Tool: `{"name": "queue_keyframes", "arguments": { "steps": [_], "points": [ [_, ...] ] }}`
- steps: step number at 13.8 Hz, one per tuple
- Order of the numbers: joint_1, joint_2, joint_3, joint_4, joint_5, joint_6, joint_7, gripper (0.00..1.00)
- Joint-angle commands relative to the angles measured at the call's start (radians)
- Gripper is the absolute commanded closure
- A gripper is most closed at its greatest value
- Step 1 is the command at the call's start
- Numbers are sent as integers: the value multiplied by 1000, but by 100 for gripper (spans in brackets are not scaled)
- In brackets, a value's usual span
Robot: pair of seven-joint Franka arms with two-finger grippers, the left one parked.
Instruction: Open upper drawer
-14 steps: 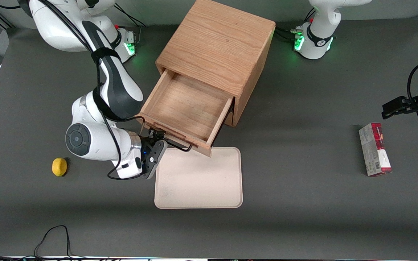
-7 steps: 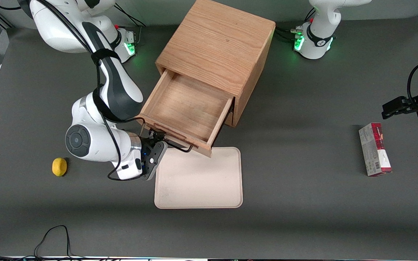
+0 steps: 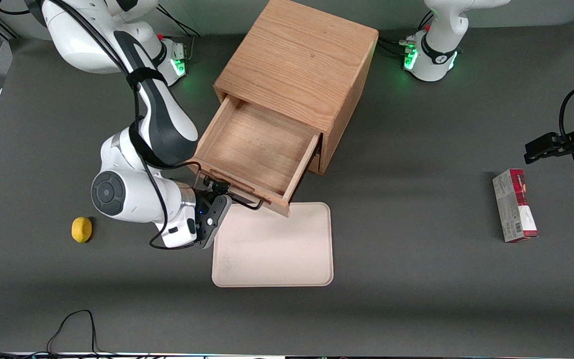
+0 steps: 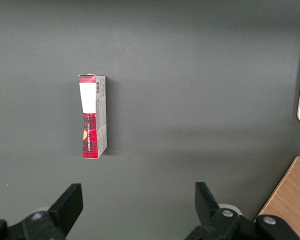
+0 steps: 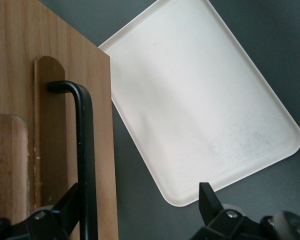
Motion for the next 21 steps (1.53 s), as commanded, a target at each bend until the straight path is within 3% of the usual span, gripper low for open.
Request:
{"name": "queue_keyframes", "arguments": {
  "steps": [1,21],
  "points": [
    [-6,28,6,41,16,6,-8,0],
    [-83,49,-3,92,45,59,15,0]
  ]
}}
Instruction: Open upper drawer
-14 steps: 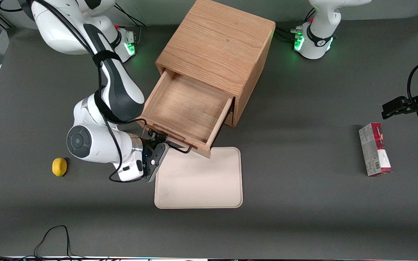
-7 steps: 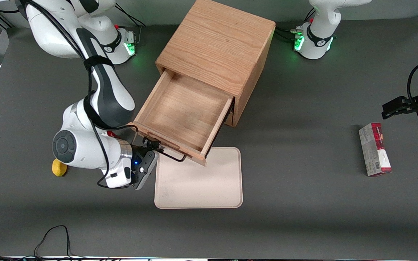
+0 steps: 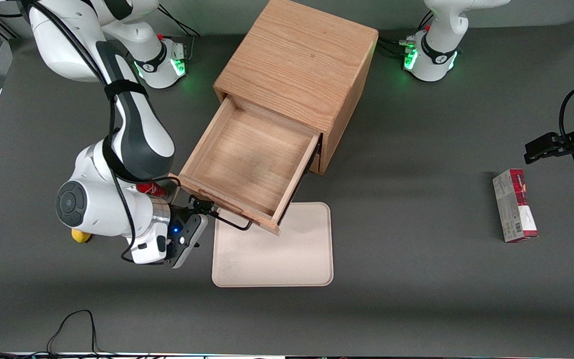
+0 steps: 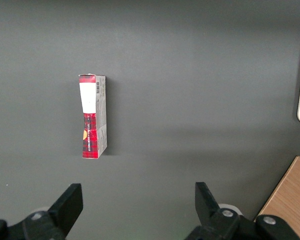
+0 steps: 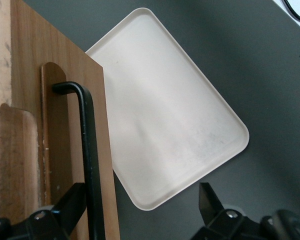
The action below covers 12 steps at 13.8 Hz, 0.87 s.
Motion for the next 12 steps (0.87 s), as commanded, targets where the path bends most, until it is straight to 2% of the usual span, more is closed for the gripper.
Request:
{"name": "queue_keyframes", "arguments": {
  "steps": [1,5,12],
  "points": [
    [-12,20,3,41,25,3,23,0],
    [-24,11,1,65,25,-15,34,0],
    [-83,-93,-2,76,10,-171,39,0]
  ]
}}
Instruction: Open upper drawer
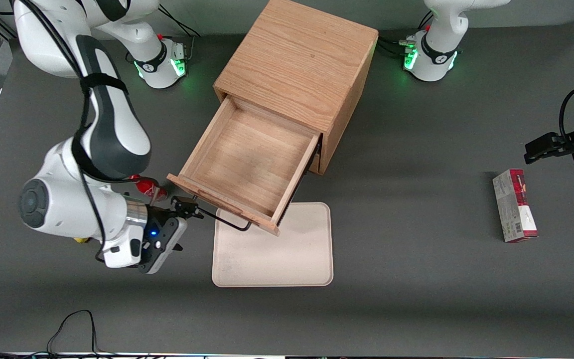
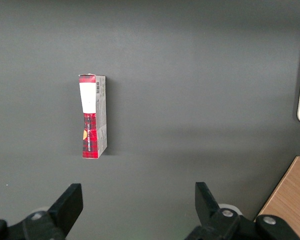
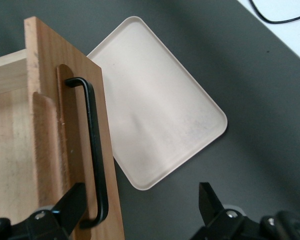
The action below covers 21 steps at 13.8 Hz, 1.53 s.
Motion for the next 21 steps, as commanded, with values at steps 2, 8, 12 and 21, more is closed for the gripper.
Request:
{"name": "queue_keyframes", "arguments": {
  "steps": [2,8,12,21],
  "points": [
    [-10,-184,-42,-167,-37,-78,15,0],
    [-10,-549,-99,-619,-222,-14,79,0],
    [-11,-709,-131,-821,-276,20,402,0],
    [-11,-711,-174,-668,-291,-76,731,0]
  ]
}}
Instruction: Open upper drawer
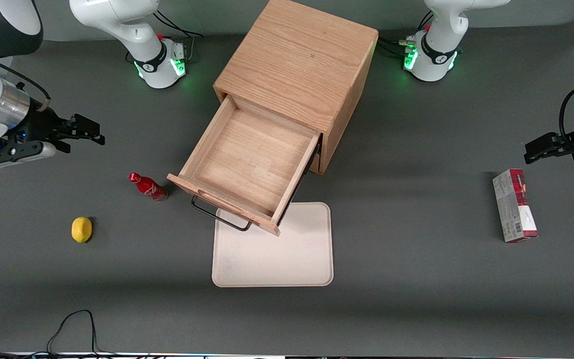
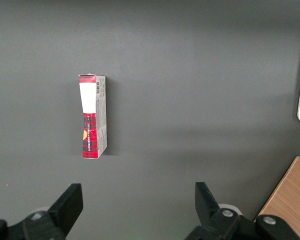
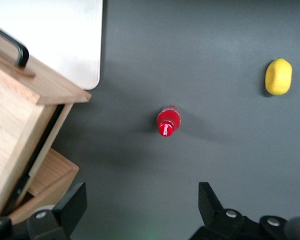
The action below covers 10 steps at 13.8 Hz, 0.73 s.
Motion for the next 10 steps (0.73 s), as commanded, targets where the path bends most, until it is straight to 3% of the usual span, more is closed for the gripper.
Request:
{"name": "queue_keyframes", "arguments": {
  "steps": [1,3,6,10],
  "points": [
    [6,-2,0,46,-62,-6,60,0],
    [-13,-8,9,43,-82,14,24,0],
    [-154,-3,131,64,-70,3,-55,0],
    [-161,34,136,133,-67,-21,-58,0]
  ]
}}
